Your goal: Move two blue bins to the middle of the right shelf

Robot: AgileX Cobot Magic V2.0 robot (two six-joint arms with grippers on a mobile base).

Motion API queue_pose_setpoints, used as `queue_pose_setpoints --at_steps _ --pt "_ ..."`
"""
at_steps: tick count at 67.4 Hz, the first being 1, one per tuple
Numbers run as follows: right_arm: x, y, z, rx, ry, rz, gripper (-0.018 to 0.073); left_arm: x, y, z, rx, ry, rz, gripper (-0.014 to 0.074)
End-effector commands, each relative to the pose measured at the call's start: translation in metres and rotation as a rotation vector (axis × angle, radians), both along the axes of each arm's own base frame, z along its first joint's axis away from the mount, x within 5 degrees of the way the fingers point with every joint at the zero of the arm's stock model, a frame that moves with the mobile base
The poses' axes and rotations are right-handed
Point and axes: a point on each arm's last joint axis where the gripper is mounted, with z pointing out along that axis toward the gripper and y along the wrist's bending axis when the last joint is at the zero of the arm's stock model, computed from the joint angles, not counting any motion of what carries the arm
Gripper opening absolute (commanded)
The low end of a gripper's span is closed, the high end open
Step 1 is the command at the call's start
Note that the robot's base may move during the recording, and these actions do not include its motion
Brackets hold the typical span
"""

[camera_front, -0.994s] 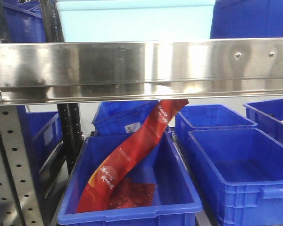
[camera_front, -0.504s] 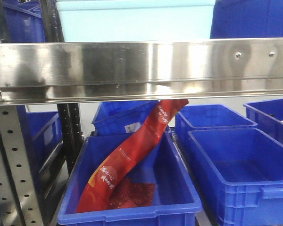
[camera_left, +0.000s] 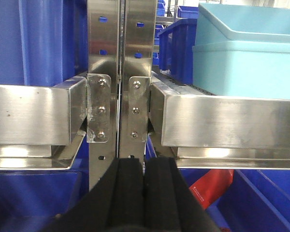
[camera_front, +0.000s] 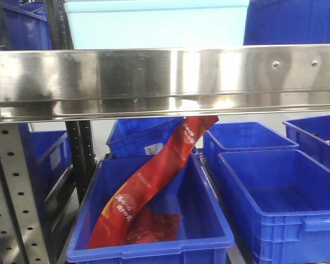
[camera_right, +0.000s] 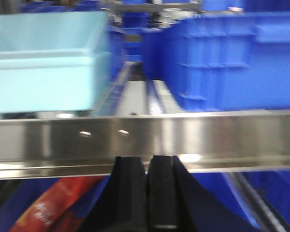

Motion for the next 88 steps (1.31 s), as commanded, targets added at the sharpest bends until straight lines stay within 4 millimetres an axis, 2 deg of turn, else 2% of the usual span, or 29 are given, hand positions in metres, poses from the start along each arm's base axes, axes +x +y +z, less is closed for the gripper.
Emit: queue_pose_setpoints --at_steps 1,17,32,88 --pt "0.0 -0.003 -0.014 0.015 -0.024 -0.047 -0.0162 -0.001 0.0 0.003 -0.007 -0.026 0.002 -0.0111" --pt "-0.001 -0.004 -0.061 0.014 -0.017 -0.062 -0.0162 -0.001 0.0 0.003 -0.007 -0.026 0.002 -0.0111" --pt "-0.001 -0.004 -0.062 -0.058 -0.01 -0.06 -0.0162 -0.001 0.0 0.003 -0.007 -0.026 0.002 -0.0111" --pt "-0.001 -0.004 -0.062 -0.06 -0.015 -0.061 -0.0162 -0.001 0.0 0.003 -0.007 -0.026 0.002 -0.0111"
